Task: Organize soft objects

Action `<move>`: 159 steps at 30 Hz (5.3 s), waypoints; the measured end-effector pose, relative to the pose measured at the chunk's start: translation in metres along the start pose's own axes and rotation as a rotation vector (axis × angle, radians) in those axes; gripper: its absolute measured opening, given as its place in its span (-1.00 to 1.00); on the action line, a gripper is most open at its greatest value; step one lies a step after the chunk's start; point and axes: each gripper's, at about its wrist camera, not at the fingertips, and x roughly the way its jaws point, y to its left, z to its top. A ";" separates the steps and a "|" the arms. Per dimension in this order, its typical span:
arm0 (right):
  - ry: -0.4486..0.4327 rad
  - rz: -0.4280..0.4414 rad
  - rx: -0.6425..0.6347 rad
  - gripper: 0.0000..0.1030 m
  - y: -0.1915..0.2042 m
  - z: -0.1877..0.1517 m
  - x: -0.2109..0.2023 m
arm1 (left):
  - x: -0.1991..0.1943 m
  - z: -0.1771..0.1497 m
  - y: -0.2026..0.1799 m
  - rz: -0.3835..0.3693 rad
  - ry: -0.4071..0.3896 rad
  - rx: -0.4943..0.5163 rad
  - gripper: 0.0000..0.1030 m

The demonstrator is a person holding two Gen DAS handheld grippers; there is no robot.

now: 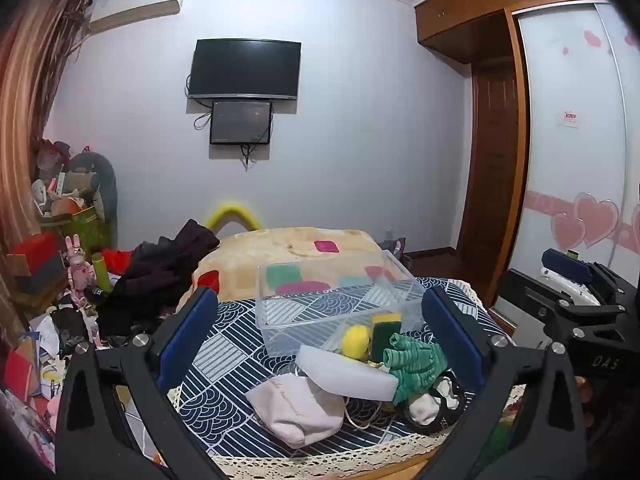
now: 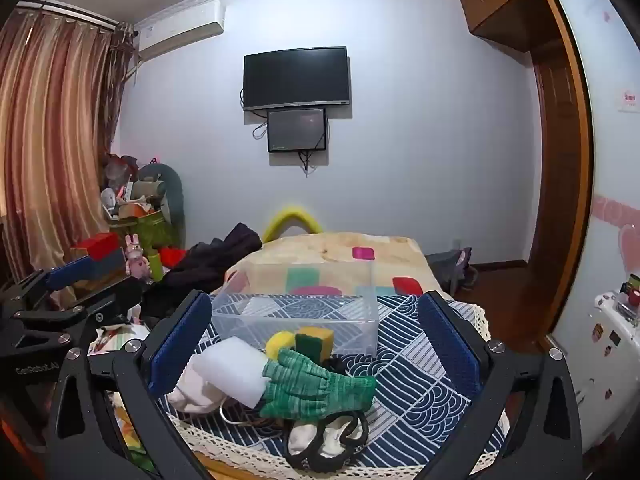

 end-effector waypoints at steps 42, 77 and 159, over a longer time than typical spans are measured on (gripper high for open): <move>-0.029 0.009 0.008 1.00 0.003 0.006 -0.013 | -0.007 0.000 -0.002 -0.014 -0.020 -0.005 1.00; -0.044 0.014 0.002 1.00 0.006 0.008 -0.017 | -0.008 0.002 -0.001 -0.011 -0.022 -0.009 1.00; 0.226 0.111 0.003 -0.64 -0.019 -0.036 0.070 | 0.070 -0.030 0.018 -0.061 0.183 -0.019 -0.40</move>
